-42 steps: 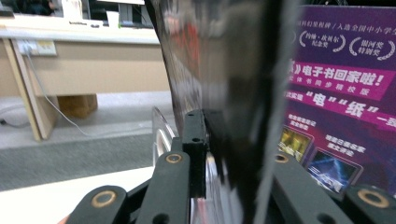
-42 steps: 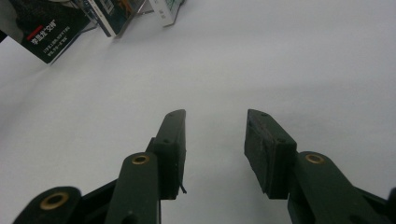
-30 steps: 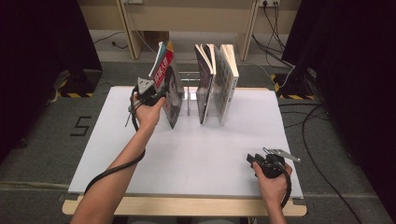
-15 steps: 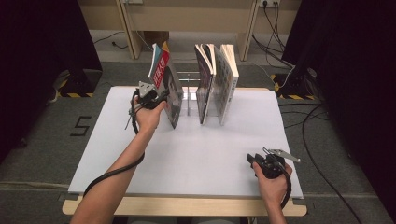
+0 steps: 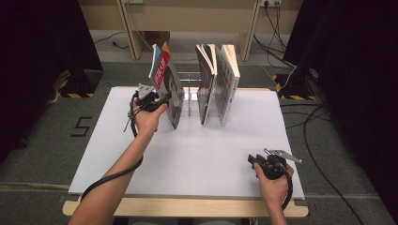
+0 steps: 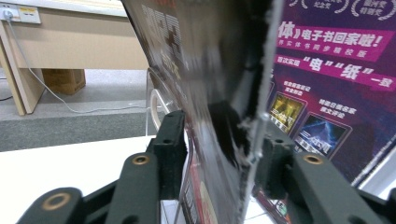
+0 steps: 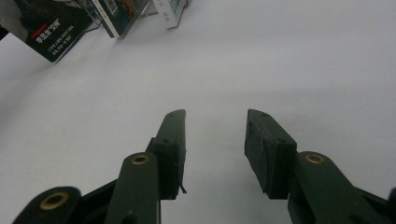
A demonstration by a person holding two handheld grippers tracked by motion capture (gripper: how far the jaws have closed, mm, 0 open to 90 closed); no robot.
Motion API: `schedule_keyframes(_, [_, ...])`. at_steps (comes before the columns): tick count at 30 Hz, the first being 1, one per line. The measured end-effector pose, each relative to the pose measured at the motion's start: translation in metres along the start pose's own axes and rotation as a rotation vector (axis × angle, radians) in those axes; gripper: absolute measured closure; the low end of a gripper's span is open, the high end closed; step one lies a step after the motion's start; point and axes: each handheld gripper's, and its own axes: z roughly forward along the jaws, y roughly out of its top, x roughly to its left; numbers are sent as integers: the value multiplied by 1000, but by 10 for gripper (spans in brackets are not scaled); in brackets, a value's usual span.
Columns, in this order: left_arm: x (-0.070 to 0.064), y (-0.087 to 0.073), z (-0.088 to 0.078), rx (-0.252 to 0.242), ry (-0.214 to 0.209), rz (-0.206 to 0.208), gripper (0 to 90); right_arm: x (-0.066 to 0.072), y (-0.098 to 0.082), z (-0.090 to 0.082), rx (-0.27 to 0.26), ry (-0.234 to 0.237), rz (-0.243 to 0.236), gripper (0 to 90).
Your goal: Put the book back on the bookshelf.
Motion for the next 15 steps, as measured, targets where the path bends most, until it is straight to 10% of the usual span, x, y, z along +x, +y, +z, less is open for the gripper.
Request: schedule_keyframes(15, [0, -1, -14, 33, -23, -5, 483, 2, -1, 1, 4, 2, -3, 588])
